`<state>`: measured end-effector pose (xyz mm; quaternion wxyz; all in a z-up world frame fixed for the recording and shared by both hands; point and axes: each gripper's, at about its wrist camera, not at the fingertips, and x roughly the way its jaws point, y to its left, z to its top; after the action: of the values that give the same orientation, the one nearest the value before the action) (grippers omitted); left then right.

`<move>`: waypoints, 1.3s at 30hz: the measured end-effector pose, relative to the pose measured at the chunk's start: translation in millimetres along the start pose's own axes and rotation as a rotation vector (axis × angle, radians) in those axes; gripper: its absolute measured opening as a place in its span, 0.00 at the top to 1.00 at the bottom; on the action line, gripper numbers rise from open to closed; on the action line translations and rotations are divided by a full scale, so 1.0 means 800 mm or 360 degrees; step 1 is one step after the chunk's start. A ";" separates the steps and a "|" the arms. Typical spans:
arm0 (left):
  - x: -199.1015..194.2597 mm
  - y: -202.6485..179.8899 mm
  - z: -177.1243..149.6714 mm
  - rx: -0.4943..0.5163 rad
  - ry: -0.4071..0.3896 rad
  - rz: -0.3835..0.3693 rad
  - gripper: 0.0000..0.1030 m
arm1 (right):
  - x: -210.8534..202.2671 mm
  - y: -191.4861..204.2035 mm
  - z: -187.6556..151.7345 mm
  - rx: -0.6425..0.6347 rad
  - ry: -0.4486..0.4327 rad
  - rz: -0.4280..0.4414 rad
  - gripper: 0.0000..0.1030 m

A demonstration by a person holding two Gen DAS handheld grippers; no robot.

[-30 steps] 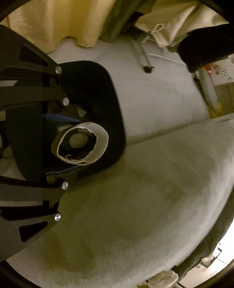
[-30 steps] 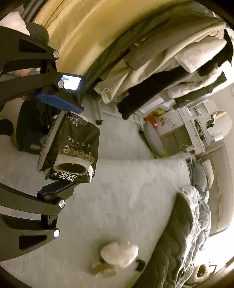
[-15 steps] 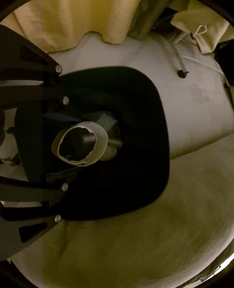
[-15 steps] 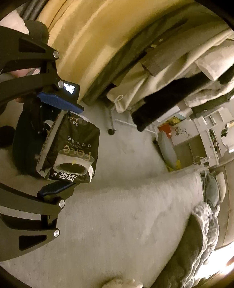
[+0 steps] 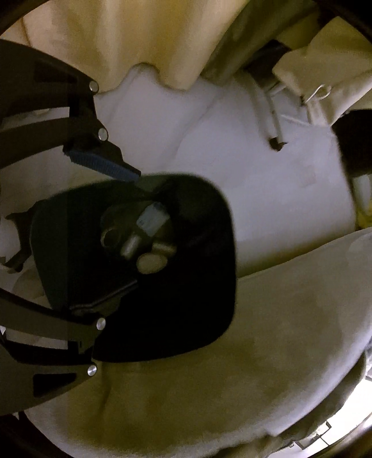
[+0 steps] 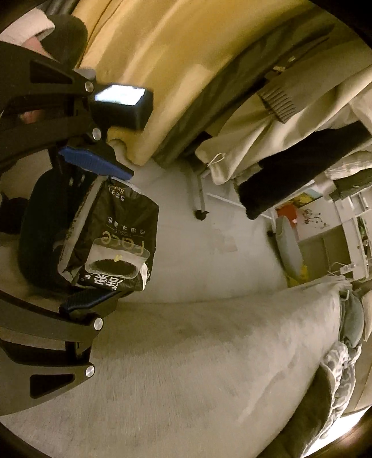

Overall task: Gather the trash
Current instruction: 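Open the right tool to drop the black packet into the bin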

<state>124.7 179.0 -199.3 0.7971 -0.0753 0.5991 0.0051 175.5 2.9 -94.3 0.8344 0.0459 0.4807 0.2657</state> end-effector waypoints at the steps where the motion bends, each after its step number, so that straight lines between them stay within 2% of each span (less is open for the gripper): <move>1: -0.006 0.001 0.001 0.0005 -0.0024 0.0004 0.30 | 0.004 0.000 0.000 -0.0001 0.0012 -0.0001 0.31; 10: -0.074 0.031 0.013 -0.0024 -0.0310 0.0017 0.40 | 0.054 0.005 -0.010 -0.0028 0.0140 -0.0048 0.31; 15: -0.111 0.044 0.023 -0.0051 -0.0458 -0.0014 0.45 | 0.084 0.013 -0.021 -0.0080 0.0221 -0.0072 0.31; 26: -0.168 0.034 0.039 -0.0033 -0.0722 -0.0053 0.56 | 0.138 0.019 -0.047 -0.0184 0.0392 -0.0116 0.31; 39: -0.230 0.027 0.054 -0.0037 -0.0968 -0.0195 0.58 | 0.193 0.019 -0.078 -0.0245 0.0596 -0.0170 0.30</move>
<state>111.9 220.8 -14.4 0.9377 -0.1154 0.3273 -0.0140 179.0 80.2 -242.4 0.7444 -0.0939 0.6075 0.2608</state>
